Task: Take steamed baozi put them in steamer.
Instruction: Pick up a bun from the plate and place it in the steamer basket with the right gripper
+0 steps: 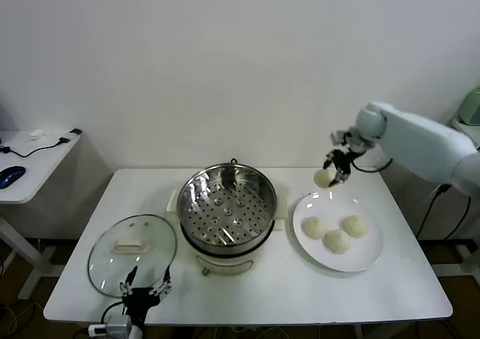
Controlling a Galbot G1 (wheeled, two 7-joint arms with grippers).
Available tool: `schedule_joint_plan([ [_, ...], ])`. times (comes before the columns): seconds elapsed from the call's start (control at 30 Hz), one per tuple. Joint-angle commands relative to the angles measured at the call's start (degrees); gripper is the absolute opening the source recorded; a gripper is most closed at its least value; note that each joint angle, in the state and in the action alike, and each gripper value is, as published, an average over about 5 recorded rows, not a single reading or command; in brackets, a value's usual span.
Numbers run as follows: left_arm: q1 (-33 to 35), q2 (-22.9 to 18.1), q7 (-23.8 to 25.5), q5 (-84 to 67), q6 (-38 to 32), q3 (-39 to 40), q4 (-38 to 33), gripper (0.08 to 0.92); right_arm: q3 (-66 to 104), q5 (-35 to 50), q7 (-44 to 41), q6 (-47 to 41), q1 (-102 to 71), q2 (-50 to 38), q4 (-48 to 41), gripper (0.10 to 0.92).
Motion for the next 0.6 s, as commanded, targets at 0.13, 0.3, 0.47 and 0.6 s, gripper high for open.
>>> schedule_joint_plan([
  [0.13,0.5,0.1,0.0,0.1,0.1,0.2,-1.1,0.823,-10.3,3.3,2.5,12.6,18.1,10.5,27.5,0.636],
  [0.3,1.2,0.1,0.0,0.3,0.0,0.2,-2.0,0.823,-7.5,-9.0,3.3,22.5,9.9,14.9,21.8,0.636],
  [0.47,1.9,0.1,0.0,0.5,0.0,0.2,-2.7,0.823,-2.5,-21.7,6.1,28.3,0.4,18.5,8.9,0.636],
  [0.6,2.3,0.1,-0.1,0.7,-0.2,0.3,-2.8,0.823,0.5,-26.6,8.1,31.8,-5.4,21.5,-0.7,0.636],
])
